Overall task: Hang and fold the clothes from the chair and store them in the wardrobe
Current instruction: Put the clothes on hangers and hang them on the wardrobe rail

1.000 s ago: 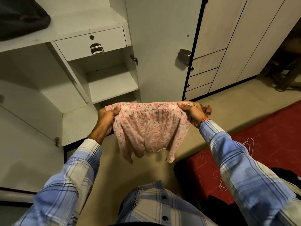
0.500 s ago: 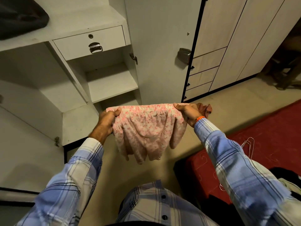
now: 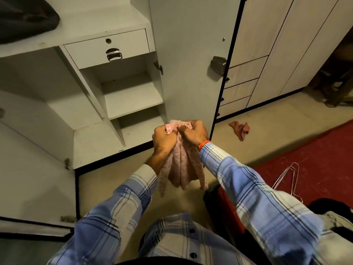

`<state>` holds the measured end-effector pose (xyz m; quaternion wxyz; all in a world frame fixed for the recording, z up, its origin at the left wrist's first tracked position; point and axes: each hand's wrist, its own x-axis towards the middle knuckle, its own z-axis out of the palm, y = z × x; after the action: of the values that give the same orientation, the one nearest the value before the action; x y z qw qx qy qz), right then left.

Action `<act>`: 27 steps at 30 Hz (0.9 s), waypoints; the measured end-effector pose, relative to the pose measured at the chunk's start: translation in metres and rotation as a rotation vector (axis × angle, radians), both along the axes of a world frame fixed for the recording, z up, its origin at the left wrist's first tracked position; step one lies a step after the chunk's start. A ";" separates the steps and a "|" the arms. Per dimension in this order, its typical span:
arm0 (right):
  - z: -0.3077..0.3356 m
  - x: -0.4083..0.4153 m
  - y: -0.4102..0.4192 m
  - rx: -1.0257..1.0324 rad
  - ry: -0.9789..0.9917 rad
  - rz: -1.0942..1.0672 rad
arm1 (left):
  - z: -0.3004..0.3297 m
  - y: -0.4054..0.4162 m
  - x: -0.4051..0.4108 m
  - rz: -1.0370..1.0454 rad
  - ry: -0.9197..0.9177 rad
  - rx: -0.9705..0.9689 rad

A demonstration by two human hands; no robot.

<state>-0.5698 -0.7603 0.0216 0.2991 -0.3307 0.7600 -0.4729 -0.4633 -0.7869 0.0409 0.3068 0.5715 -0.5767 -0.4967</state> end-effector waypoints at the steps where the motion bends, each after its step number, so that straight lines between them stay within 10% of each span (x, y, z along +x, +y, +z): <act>1: 0.001 0.002 -0.001 0.000 -0.020 0.024 | 0.000 0.000 -0.002 -0.035 -0.001 -0.001; 14: 0.012 0.006 0.003 -0.071 -0.121 0.123 | 0.002 0.002 -0.001 -0.435 -0.062 -0.041; 22: 0.021 -0.017 0.011 -0.186 -0.307 0.174 | 0.002 -0.021 0.024 -0.008 0.270 -0.015; 27: 0.028 -0.039 0.018 -0.230 -0.412 0.392 | -0.009 -0.048 0.054 -0.365 0.246 0.191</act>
<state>-0.6085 -0.7419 0.0494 0.4930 -0.3999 0.5465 -0.5463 -0.4095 -0.8352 0.0314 0.2243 0.4195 -0.5791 -0.6621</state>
